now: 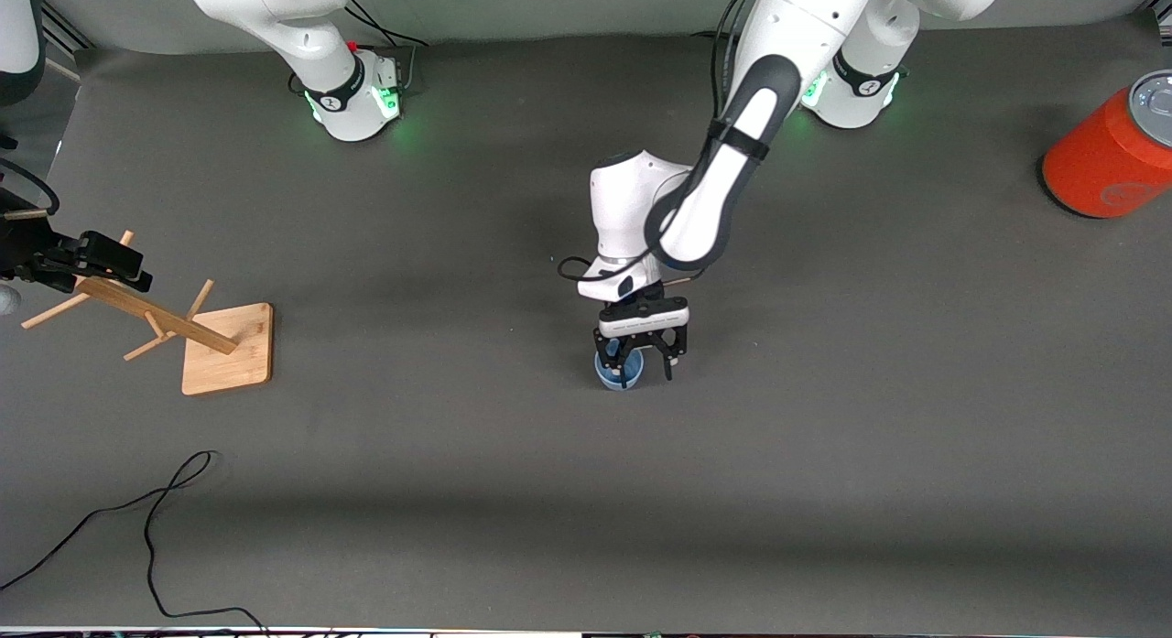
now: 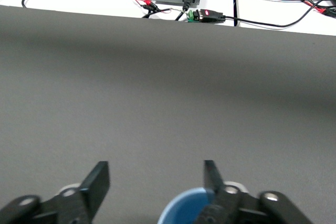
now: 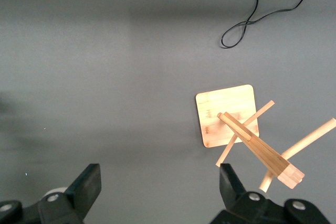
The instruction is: Rotate and upright cup with both arms
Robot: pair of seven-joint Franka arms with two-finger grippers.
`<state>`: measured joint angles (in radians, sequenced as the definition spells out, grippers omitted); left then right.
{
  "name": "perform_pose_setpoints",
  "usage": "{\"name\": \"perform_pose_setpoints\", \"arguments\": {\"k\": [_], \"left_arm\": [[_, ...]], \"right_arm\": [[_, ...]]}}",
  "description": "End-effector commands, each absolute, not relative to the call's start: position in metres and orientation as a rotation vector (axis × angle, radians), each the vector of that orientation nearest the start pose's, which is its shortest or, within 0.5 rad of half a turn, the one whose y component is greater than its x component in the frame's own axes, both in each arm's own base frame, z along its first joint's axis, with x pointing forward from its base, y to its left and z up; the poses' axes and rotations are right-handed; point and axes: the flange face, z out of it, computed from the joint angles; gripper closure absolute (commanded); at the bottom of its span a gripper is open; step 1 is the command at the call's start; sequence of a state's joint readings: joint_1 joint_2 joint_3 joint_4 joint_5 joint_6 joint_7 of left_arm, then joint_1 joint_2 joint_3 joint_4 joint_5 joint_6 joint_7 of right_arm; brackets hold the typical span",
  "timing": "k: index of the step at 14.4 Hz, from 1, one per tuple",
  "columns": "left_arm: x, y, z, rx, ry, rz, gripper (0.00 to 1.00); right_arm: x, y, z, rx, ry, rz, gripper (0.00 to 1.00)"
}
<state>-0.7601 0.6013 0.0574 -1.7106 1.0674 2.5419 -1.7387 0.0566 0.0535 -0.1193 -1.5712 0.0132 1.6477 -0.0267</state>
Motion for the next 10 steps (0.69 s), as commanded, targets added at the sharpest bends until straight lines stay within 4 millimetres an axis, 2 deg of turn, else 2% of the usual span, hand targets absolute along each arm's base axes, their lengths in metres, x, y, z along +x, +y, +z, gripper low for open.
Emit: {"name": "perform_pose_setpoints", "arguments": {"k": [1,5,7,8,10], "left_arm": [[0.544,-0.44,0.311,-2.903,-0.198,-1.0,0.0],[0.599,-0.405,0.39,-2.961,-0.12,-0.75,0.0],[0.628,-0.371,0.431,-2.967,-0.073,-0.615,0.0],[0.636,-0.357,0.445,-2.963,-0.013,-0.553,0.0],[0.656,-0.303,0.469,-2.953,0.08,-0.438,0.0]], "right_arm": [[0.574,-0.033,0.605,-3.137,0.039,-0.051,0.0],[0.574,-0.033,0.605,-3.137,0.039,-0.056,0.0],[0.574,-0.033,0.605,-3.137,0.039,-0.056,0.0],[0.574,-0.033,0.605,-3.137,0.039,-0.056,0.0],[0.574,-0.033,0.605,-3.139,0.039,-0.056,0.0]]}}
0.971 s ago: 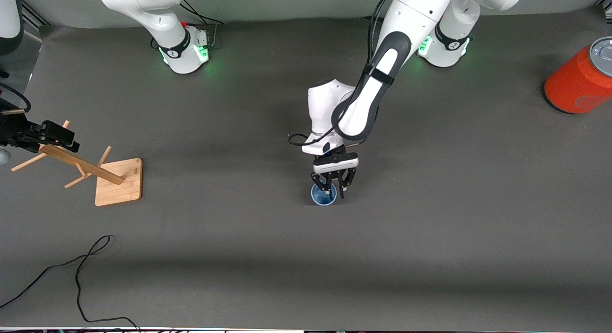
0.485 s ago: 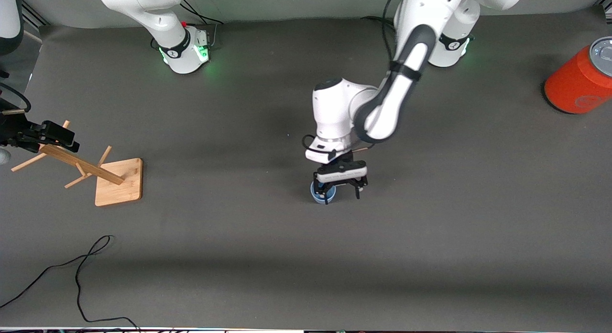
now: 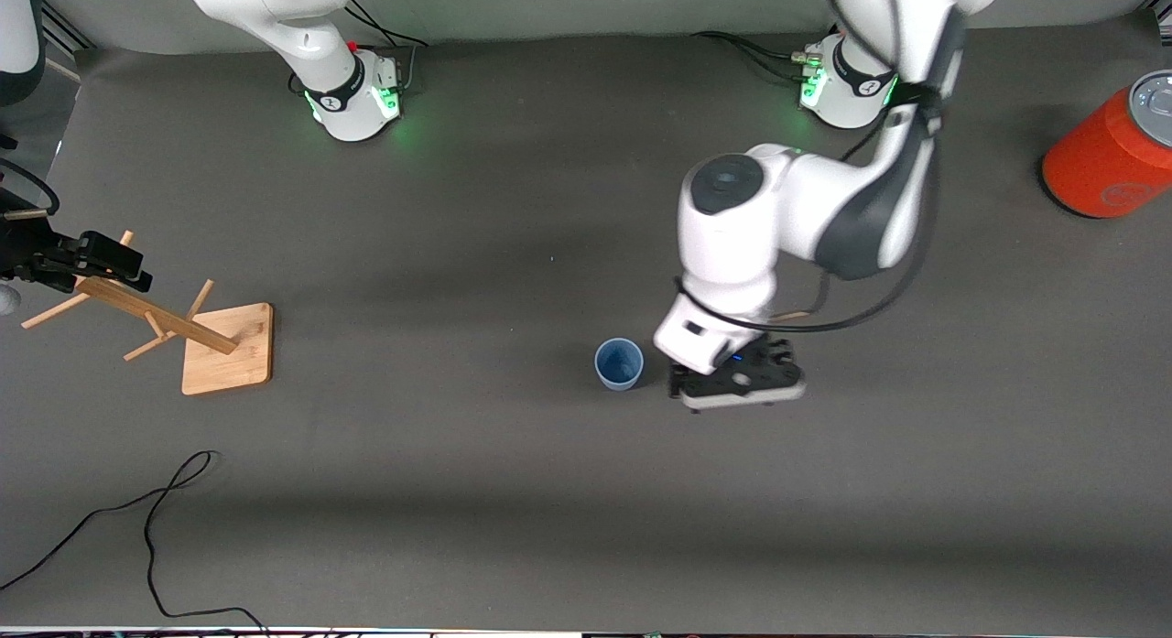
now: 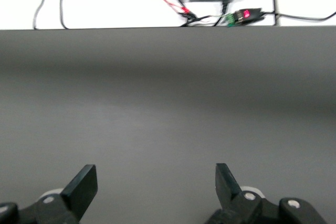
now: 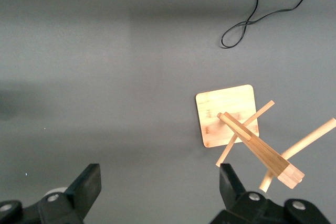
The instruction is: Rotate and upright cup with both arms
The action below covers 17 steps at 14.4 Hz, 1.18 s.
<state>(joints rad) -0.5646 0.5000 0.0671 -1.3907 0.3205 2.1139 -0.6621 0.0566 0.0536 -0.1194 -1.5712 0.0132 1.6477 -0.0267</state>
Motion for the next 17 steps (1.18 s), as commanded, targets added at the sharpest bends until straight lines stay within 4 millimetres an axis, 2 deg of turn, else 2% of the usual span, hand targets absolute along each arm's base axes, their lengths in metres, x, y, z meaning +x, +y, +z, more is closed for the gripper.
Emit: {"name": "perform_pose_setpoints", "arguments": {"k": [1,2,4,5,7,9,11,14,17], "left_arm": [[0.66,-0.279,0.477,-2.959,0.12,-0.387,0.0],[0.663,-0.254,0.487,-2.974,0.142,-0.349,0.0],[0.658,-0.217,0.506,-3.003,0.12,-0.279,0.0],[0.651,-0.207,0.513,-3.017,0.098,-0.241,0.0],[0.634,-0.191,0.521,-3.019,0.097,-0.197,0.0],[0.619,-0.185,0.52,-3.021,0.094,-0.168,0.0],[0.609,-0.178,0.52,-3.027,0.088,-0.169,0.0],[0.597,-0.162,0.534,-3.052,0.051,-0.163,0.0],[0.588,-0.127,0.535,-3.058,0.014,-0.164,0.0]], "right_arm": [[0.574,-0.033,0.605,-3.137,0.039,-0.056,0.0],[0.574,-0.032,0.605,-3.137,0.037,-0.056,0.0],[0.574,-0.033,0.604,-3.137,0.039,-0.054,0.0],[0.574,-0.033,0.605,-3.139,0.037,-0.056,0.0],[0.574,-0.033,0.605,-3.137,0.039,-0.056,0.0],[0.574,-0.033,0.605,-3.137,0.039,-0.056,0.0],[0.574,-0.033,0.605,-3.137,0.039,-0.056,0.0],[0.574,-0.033,0.606,-3.137,0.039,-0.059,0.0],[0.574,-0.032,0.606,-3.137,0.037,-0.059,0.0]]}}
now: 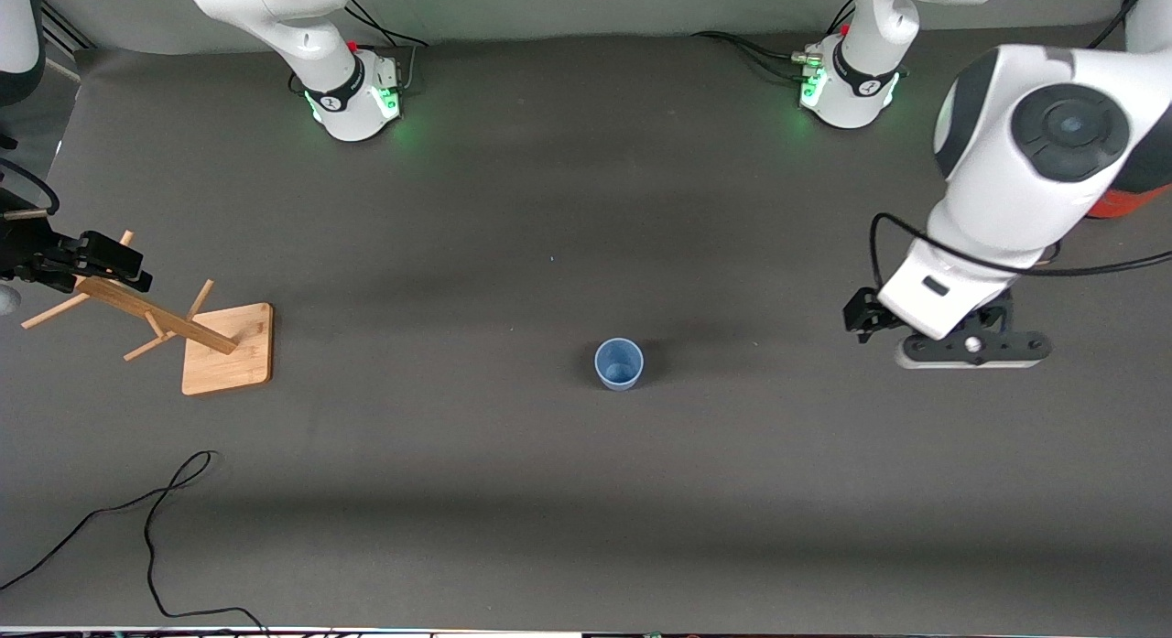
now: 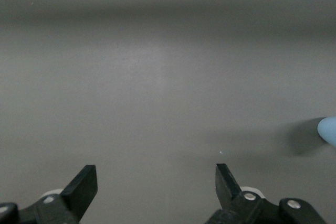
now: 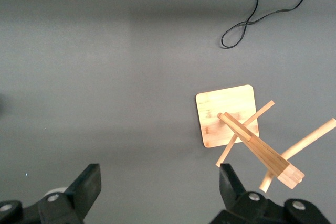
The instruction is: Rotate and upright cup with both arms
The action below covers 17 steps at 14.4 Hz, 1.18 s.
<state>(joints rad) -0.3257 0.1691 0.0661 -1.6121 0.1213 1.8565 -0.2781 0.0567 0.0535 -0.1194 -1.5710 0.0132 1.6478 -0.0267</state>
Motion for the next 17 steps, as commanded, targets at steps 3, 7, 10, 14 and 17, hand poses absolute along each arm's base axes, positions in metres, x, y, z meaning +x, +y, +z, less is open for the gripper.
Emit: {"name": "perform_pose_setpoints", "arguments": {"k": [3,7,10,14,17], "left_arm": [[0.581,-0.057,0.538,-3.048,0.084,-0.121,0.0],[0.564,0.025,0.562,-3.118,0.09,-0.029,0.0],[0.562,0.024,0.572,-3.119,0.09,0.009,0.0],[0.567,0.025,0.578,-3.117,0.078,-0.01,0.0],[0.564,0.028,0.576,-3.118,0.061,0.021,0.0]], "right_arm": [[0.574,-0.032,0.605,-3.137,0.037,-0.056,0.0],[0.574,-0.032,0.605,-3.139,0.037,-0.056,0.0],[0.574,-0.033,0.606,-3.137,0.039,-0.059,0.0],[0.574,-0.033,0.604,-3.137,0.039,-0.054,0.0],[0.574,-0.032,0.605,-3.137,0.037,-0.056,0.0]]}}
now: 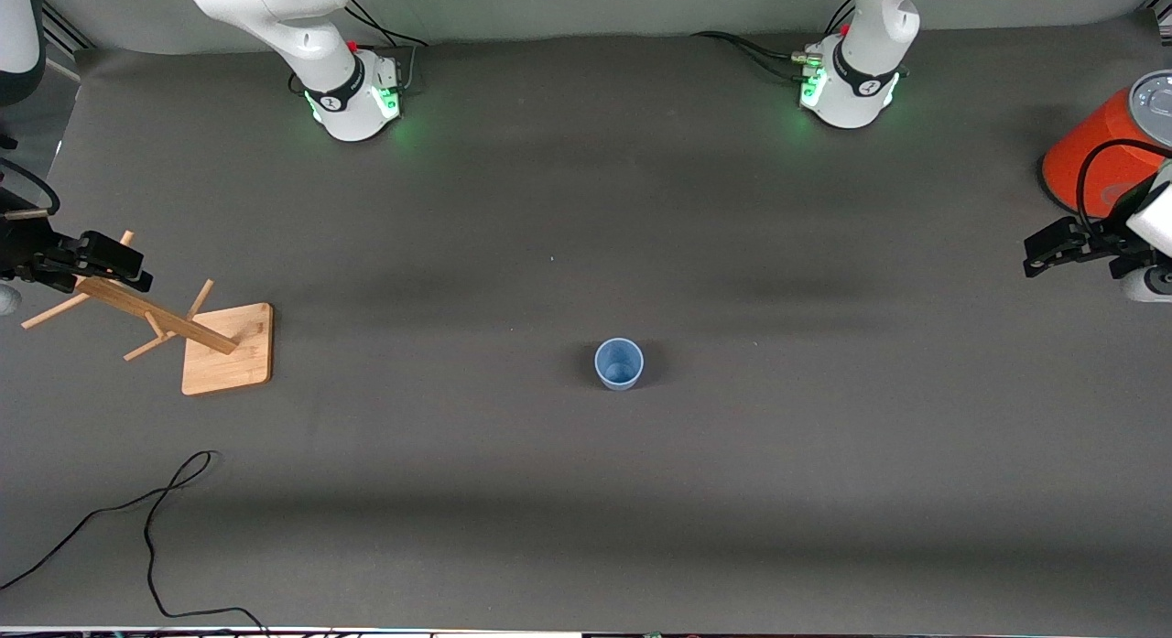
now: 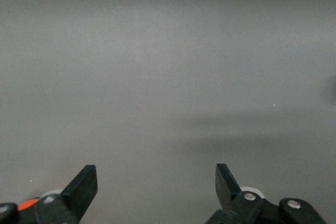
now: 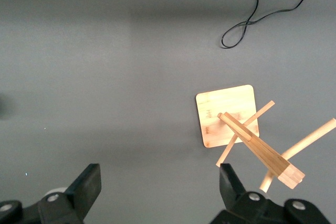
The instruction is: Rotate and upright cup with both arms
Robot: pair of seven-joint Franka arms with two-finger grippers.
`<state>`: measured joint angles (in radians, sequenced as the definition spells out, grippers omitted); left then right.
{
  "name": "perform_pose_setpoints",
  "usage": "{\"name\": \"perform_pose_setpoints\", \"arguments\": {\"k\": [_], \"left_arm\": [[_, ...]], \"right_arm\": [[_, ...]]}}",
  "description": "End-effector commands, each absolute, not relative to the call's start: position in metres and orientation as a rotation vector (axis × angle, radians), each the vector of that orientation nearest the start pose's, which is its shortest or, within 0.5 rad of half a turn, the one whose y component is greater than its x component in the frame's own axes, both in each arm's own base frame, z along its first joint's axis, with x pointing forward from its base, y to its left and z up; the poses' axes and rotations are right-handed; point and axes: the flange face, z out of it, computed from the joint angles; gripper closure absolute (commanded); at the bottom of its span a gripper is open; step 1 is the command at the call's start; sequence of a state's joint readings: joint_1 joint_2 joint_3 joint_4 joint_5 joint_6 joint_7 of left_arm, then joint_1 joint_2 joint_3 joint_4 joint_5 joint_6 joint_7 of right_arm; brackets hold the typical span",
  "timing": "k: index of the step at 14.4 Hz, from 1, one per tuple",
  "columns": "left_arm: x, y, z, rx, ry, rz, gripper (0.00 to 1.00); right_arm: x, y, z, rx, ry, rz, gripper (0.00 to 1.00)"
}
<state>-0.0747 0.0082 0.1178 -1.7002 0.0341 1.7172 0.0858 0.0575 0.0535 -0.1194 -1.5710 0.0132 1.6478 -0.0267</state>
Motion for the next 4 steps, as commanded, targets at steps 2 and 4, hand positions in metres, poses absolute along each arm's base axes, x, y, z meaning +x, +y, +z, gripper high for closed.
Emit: {"name": "perform_pose_setpoints", "arguments": {"k": [2,4], "left_arm": [[0.5627,0.0299,0.5758,-3.121,0.053,0.043,0.0],[0.5629,0.0301,0.5748,-3.119,0.049,0.048,0.0]], "right_arm": [[0.5743,-0.0318,0.6044,-3.137,0.037,-0.054,0.0],[0.5743,-0.0309,0.6044,-3.137,0.032,-0.054,0.0]]}}
